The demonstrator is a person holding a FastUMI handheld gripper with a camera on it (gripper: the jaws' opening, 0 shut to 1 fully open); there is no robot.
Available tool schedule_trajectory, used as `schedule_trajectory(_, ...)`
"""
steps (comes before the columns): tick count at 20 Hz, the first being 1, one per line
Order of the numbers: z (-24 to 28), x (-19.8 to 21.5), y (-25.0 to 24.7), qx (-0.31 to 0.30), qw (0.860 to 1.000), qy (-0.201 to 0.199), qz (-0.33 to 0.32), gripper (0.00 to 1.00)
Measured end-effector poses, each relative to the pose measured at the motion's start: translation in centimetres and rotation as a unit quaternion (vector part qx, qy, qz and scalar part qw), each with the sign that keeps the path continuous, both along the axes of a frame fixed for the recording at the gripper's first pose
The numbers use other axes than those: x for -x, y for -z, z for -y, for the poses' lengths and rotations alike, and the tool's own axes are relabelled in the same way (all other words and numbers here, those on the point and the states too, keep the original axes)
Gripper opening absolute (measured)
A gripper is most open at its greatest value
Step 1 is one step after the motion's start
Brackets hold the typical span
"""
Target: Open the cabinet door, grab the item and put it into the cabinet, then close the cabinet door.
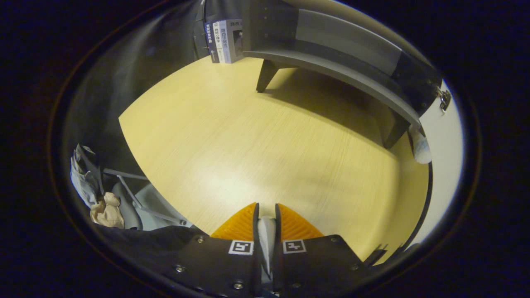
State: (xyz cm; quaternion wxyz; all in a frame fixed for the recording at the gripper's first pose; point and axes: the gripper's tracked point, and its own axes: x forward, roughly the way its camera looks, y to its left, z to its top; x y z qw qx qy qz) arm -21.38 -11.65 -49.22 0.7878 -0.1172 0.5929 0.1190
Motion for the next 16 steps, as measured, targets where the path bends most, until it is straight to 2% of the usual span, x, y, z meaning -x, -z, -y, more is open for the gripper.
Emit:
schedule_trajectory(6, -0.5, -3.4, -5.7, -0.027, 0.998, 0.016, 0.055, 0.11)
schedule_trajectory(9, -0.8, -6.5, -11.5, -0.029, 0.994, 0.012, 0.104, 0.11)
schedule_trajectory(16, 0.3, -14.5, -26.1, -0.027, 0.979, 0.042, 0.2, 0.12)
